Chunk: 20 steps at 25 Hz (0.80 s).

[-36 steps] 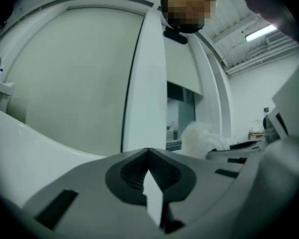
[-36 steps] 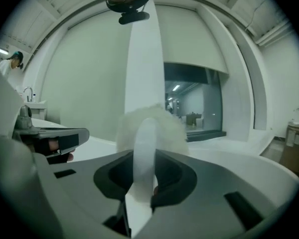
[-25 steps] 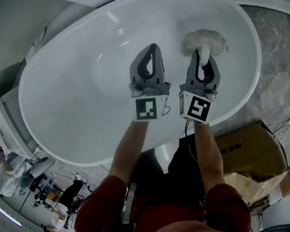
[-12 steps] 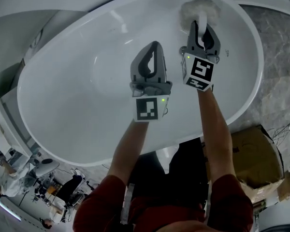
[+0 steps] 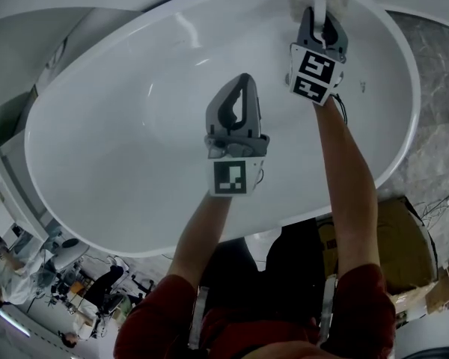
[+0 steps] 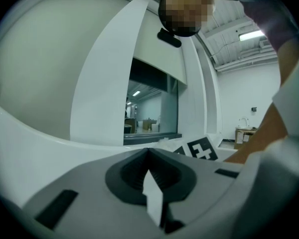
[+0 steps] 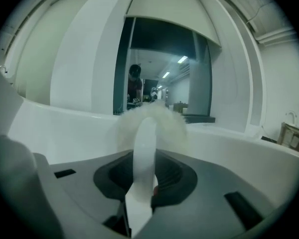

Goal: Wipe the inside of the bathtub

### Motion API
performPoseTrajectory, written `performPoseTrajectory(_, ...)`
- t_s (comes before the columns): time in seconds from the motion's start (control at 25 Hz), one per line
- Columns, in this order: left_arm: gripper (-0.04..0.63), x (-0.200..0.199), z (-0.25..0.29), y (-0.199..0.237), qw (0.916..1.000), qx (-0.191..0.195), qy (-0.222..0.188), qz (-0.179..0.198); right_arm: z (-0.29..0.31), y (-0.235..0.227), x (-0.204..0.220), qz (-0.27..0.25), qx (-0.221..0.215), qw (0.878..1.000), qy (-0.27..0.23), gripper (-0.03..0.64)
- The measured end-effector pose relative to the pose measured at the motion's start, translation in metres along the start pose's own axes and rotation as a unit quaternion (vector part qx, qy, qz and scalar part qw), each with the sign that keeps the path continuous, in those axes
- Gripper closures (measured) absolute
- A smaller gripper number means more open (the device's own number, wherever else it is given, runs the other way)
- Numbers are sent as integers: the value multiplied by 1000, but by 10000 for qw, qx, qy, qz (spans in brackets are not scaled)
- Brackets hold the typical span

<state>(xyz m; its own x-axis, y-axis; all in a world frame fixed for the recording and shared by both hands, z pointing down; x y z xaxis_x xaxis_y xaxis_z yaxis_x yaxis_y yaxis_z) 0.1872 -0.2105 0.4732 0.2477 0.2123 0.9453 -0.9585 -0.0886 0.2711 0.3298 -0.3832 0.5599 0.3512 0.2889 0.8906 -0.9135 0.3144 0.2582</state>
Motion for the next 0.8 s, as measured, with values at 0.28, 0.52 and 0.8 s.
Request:
performPoseTrajectory(0.28,580,-5,-20,33,9997,-249,-82,-24,1,35,-11,-111,-206,9997,-66,528)
performPoseTrajectory(0.52,580,-20,-39,70,9979,-612,-195,-57,-4,74,-24,-6,-287,9996,-68,528)
performPoseTrajectory(0.8,580,-30,-68,109,9947,-996,-203,-138,-16,127,-43,-1,-501,9987,-104,528)
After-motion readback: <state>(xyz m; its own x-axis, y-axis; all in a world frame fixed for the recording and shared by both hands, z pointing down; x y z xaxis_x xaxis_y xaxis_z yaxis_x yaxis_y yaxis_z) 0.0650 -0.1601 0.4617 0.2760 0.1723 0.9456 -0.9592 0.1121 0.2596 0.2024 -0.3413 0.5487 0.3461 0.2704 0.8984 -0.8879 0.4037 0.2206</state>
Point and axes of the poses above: the fingertips, and each gripper's own axes: z forward along the fingers, y to its left, x out of its underside, the point moved 9 cm from there along -z, backward along the fingers, and after that the axes turned 12 degrees about -z, right-handed, at the moved point
